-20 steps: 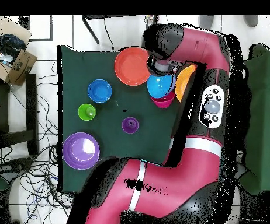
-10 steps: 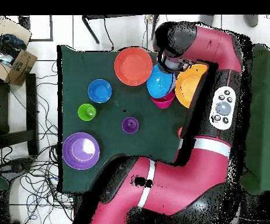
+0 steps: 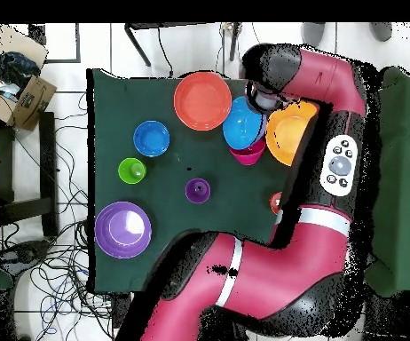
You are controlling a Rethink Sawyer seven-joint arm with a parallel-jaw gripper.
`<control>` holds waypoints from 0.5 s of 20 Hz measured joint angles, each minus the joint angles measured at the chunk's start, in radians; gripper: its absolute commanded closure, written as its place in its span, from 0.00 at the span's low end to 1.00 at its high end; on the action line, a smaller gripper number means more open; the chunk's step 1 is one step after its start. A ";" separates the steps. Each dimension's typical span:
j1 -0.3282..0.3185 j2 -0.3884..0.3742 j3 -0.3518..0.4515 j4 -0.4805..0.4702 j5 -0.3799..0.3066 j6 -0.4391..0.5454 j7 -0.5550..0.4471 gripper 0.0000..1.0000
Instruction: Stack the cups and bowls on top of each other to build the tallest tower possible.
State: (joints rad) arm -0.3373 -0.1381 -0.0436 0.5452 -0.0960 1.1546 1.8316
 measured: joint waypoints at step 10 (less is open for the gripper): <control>-0.023 0.053 -0.004 0.000 -0.027 -0.066 0.000 0.00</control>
State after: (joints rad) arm -0.3599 -0.0853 -0.0481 0.5449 -0.1227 1.0891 1.8316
